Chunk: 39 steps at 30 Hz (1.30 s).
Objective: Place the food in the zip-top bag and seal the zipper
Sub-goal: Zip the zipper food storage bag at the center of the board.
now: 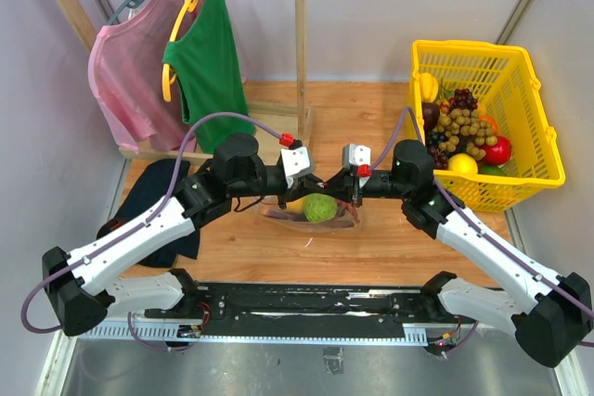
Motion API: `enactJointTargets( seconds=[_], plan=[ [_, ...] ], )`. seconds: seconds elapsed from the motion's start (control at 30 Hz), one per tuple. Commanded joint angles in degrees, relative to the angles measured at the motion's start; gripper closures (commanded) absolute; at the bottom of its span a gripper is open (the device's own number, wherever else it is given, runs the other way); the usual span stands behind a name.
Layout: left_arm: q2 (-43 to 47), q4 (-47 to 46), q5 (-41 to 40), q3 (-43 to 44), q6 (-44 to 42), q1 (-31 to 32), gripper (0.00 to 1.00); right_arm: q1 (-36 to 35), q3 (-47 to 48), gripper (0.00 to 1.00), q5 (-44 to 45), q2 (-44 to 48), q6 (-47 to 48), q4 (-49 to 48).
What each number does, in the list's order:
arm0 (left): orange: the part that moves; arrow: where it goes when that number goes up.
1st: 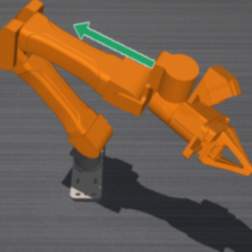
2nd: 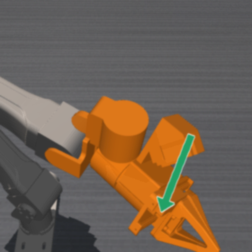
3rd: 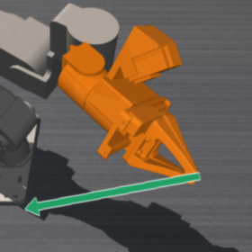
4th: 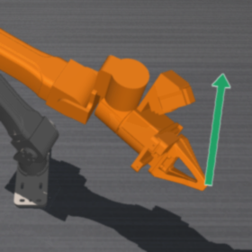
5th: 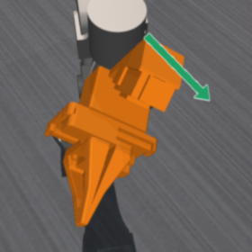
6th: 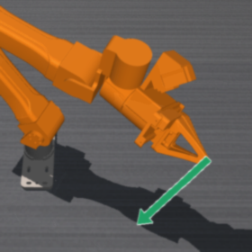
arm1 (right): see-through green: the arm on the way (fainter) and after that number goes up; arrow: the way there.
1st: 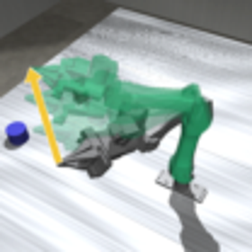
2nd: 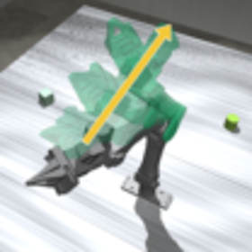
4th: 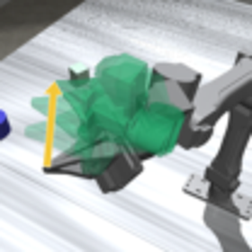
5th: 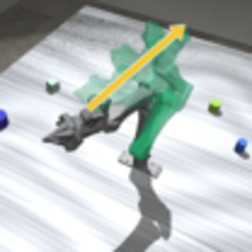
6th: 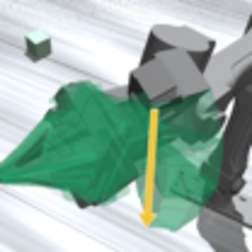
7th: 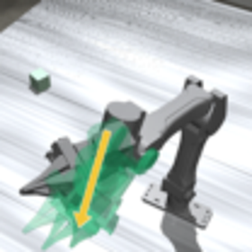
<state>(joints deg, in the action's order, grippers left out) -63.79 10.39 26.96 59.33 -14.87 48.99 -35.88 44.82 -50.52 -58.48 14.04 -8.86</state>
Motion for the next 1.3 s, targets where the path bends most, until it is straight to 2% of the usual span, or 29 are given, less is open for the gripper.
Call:
enactJointTargets(
  seconds=[0.0, 0.47, 0.73, 0.77, 0.87, 1.07, 1.17, 1.27],
  plan=[
    [1.06, 0.68, -1.10, -0.40, -1.11, 0.23, 0.98, 1.11, 1.22, 0.99, 1.72, 1.64, -0.07, -1.39],
    [2.76, 7.54, -6.01, 0.50, -4.81, 0.17, 1.00, 3.17, -0.28, 0.99, 3.00, 3.63, -2.60, -3.82],
    [2.62, 8.68, -7.38, 1.61, -5.94, 0.20, 1.00, 3.68, -0.33, 0.99, -0.16, 3.74, -2.49, -4.07],
    [2.57, 8.61, -6.86, 1.91, -6.31, 0.22, 1.00, 3.65, -0.23, 0.98, -0.82, 3.66, -2.18, -3.99],
    [1.99, 8.59, -5.55, 3.17, -7.21, 0.22, 1.00, 3.63, -0.02, 0.84, -3.62, 3.48, -1.49, -3.71],
    [0.17, 8.05, -2.66, 5.11, -7.67, 0.18, 1.00, 3.25, 0.47, 0.64, -5.36, 2.34, -1.34, -3.49],
    [-0.40, 7.35, -1.73, 5.43, -7.47, 0.23, 1.00, 2.70, 0.74, 0.58, -4.93, 1.24, -1.30, -3.33],
    [-0.72, 6.82, -0.50, 5.53, -7.16, 0.23, 1.00, 1.96, 1.31, 0.58, -3.66, -0.10, -1.31, -2.92]
  ],
)
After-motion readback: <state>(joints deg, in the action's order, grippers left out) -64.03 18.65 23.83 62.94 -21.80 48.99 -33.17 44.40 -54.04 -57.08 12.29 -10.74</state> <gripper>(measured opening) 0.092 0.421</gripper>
